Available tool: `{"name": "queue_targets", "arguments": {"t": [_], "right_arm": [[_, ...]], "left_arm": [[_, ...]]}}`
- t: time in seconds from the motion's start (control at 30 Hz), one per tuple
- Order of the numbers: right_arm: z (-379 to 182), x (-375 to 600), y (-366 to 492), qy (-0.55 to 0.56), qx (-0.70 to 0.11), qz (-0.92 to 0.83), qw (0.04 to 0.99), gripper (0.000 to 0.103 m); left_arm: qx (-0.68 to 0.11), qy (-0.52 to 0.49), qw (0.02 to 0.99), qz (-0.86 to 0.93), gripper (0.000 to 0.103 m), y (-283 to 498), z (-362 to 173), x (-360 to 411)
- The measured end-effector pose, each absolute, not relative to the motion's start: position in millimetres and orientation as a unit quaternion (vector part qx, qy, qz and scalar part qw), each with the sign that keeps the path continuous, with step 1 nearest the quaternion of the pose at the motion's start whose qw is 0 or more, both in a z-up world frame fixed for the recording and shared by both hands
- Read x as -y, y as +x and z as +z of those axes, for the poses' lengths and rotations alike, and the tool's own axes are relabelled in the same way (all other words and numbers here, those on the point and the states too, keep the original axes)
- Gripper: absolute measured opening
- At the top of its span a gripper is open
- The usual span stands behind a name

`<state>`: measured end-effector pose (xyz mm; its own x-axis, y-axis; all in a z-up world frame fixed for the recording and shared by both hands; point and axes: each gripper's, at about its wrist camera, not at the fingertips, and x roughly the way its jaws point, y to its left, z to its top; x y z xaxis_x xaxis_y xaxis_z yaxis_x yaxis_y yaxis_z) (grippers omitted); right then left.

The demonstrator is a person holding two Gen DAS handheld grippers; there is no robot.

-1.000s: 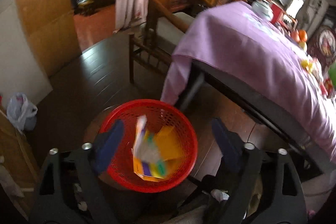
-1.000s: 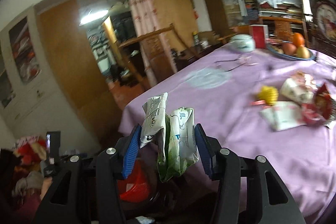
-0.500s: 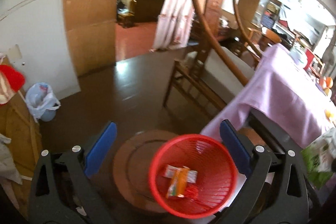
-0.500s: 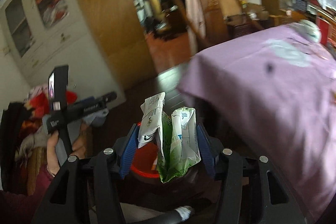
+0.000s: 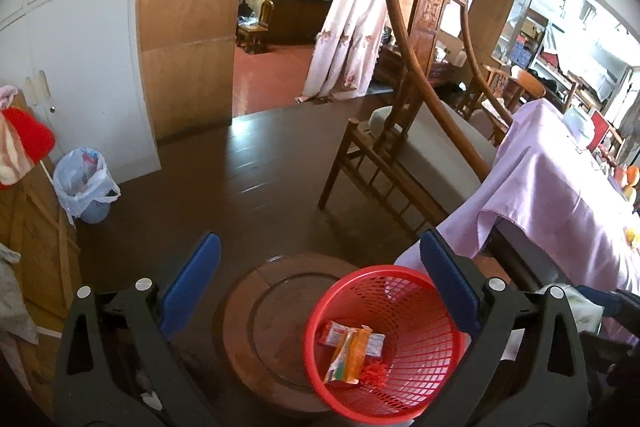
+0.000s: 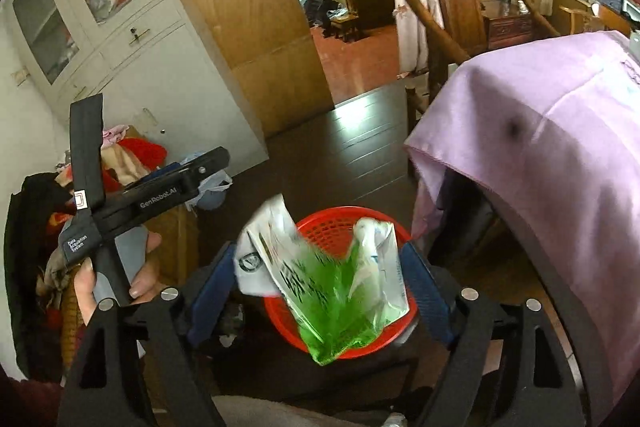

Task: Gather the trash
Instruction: 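Carry both items to the red wastebasket and open both tools over it, then bring both tools back toward the remaining wrappers on the table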

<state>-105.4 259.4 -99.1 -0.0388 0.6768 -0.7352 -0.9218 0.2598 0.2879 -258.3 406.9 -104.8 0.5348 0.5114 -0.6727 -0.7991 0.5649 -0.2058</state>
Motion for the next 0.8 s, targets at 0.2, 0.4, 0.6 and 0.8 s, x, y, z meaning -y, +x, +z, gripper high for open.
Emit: {"name": "queue_targets", "arguments": {"t": [0.2, 0.4, 0.6, 0.8], "right_arm": [[-106.1, -283.1, -101.7, -0.149, -0.413, 0.591, 0.677, 0.081], [-93.3, -257.0, -99.0, -0.144, -0.394, 0.592, 0.688, 0.082], [-70.6, -205.8, -84.6, -0.115, -0.361, 0.563, 0.734, 0.090], [-50.9, -142.9, -58.7, -0.079, -0.338, 0.516, 0.783, 0.095]], "left_arm": [[-0.277, -0.263, 0.835, 0.397, 0.096, -264.9, -103.3, -412.2], [-0.281, -0.249, 0.838, 0.396, 0.096, -262.7, -102.1, -408.8], [-0.283, -0.238, 0.850, 0.375, 0.096, -249.2, -95.3, -392.1], [-0.284, -0.222, 0.869, 0.338, 0.096, -227.4, -80.3, -364.2]]}}
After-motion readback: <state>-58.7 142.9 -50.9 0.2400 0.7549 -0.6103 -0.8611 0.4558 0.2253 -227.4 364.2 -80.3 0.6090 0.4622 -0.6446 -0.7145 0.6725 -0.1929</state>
